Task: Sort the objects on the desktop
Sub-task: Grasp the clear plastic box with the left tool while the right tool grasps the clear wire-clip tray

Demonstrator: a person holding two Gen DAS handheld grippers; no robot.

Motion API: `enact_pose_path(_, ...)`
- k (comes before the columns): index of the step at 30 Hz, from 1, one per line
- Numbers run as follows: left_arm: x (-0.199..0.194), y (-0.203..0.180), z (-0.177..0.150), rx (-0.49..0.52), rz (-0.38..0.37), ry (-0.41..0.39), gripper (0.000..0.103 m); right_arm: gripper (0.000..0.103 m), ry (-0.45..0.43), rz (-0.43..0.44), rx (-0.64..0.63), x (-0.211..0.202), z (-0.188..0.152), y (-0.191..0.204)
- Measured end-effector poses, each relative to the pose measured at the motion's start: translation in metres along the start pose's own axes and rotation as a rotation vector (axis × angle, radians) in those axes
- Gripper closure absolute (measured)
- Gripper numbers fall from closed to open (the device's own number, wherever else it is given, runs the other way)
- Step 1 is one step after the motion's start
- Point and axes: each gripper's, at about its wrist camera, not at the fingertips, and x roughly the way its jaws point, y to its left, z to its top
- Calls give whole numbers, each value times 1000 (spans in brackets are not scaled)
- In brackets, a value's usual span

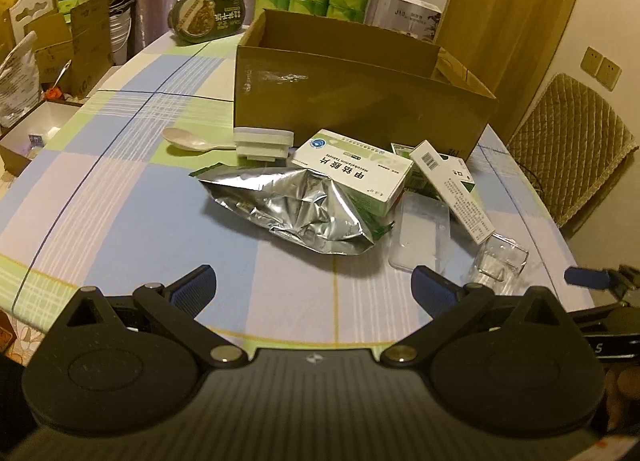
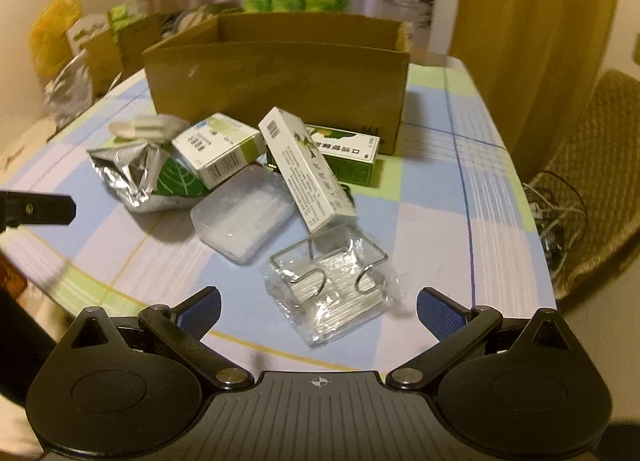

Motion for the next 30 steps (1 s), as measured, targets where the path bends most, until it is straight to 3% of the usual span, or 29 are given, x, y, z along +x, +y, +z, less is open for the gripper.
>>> enact_pose_path(11, 25, -1, 12, 81, -4, 31, 1, 2, 39, 61, -231, 27, 16, -8)
enact_pose_path(24, 43, -36, 0, 242, -133, 40, 1, 2, 57, 180, -240, 59, 17, -28)
enact_pose_path(26, 46, -38, -1, 242, -137, 40, 1, 5, 56, 189, -242, 61, 16, -30)
enact_pose_path(28, 48, -42, -1, 252, -140, 37, 1, 18, 61, 203, -235, 64, 17, -31)
enact_pose_path(30, 48, -45, -1, 267, -142, 24, 1, 20, 60, 211, -232, 65, 16, -32)
